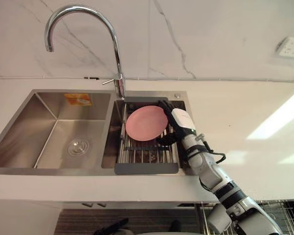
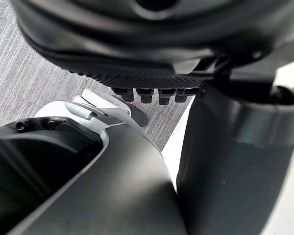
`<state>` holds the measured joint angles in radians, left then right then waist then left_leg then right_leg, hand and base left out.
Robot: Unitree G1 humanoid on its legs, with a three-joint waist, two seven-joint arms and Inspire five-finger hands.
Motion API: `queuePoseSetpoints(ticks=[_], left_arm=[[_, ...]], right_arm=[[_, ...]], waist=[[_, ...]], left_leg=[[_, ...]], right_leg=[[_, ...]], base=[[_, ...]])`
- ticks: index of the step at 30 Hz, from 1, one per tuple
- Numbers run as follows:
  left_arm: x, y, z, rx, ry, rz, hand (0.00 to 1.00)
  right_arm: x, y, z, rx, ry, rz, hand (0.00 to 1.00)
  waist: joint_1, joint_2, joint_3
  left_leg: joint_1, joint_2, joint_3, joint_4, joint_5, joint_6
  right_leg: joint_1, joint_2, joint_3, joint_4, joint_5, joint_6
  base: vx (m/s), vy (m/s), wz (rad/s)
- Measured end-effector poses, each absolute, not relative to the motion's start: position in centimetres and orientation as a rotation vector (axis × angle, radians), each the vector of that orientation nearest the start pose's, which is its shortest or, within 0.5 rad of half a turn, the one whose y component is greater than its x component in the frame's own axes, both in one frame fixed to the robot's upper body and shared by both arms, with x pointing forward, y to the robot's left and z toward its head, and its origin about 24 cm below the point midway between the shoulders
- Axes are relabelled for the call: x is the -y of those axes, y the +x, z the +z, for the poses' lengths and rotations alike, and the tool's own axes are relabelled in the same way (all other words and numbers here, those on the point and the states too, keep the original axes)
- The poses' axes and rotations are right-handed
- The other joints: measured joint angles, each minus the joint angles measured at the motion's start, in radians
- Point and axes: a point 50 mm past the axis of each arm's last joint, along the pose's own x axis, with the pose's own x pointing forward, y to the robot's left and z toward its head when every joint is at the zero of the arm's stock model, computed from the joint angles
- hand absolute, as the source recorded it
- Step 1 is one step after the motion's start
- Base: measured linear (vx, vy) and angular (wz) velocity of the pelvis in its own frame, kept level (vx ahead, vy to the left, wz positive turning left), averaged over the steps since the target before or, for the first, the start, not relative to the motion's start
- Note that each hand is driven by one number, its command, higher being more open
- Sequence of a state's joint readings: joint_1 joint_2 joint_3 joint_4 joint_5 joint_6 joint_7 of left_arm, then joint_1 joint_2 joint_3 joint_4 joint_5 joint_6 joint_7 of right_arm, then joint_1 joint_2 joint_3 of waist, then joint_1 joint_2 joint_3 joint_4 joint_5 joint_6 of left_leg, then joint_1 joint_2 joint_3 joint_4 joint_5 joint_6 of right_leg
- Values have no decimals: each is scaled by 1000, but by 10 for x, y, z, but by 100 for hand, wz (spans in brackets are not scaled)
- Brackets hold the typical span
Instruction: Walk over to the sink, pick up the cup, carry it to the dishwasher, place the cup inside the dishwasher, then close the dishwasher door
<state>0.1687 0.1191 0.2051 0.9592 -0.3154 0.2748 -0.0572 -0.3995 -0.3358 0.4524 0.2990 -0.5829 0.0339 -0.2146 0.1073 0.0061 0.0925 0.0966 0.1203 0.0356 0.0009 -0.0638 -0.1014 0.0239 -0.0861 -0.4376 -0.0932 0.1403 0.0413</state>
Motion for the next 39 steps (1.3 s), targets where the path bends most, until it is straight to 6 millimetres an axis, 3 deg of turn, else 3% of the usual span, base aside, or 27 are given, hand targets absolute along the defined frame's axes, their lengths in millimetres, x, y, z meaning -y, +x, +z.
queuePoseSetpoints(ticks=[4,12,20,21,28,39], left_arm=[[-212,56,-165,-1295,-381,364,100],[-212,57,-164,-1291,-379,360,100],[-211,60,-164,-1271,-375,346,100],[-211,60,-164,-1270,-376,345,100],[-211,61,-163,-1262,-359,329,100],[-212,62,-163,-1258,-357,328,100]], right_arm=[[117,317,60,210,-1082,211,100],[120,323,55,204,-1111,175,100],[113,326,59,391,-1268,151,100],[112,326,60,411,-1278,152,0],[104,331,75,569,-1318,149,0],[110,330,73,601,-1369,169,0]], waist=[[18,0,0],[20,0,0],[37,0,0],[38,0,0],[44,-1,1],[44,-3,4]], left_leg=[[0,-4,-11,0,3,2],[-10,-7,-30,-3,13,3],[-19,-7,-53,-11,25,2],[-19,-7,-54,-11,25,2],[-26,-14,-67,-16,32,6],[-26,-18,-65,-18,32,6]], right_leg=[[9,-4,-10,0,0,1],[9,-9,-28,0,0,1],[10,-10,-51,0,0,0],[10,-10,-52,0,0,0],[9,-17,-65,0,0,1],[6,-21,-62,0,0,2]], base=[[-16,22,9],[-16,11,7],[-16,8,8],[0,0,0],[-15,16,6],[0,3,0]])
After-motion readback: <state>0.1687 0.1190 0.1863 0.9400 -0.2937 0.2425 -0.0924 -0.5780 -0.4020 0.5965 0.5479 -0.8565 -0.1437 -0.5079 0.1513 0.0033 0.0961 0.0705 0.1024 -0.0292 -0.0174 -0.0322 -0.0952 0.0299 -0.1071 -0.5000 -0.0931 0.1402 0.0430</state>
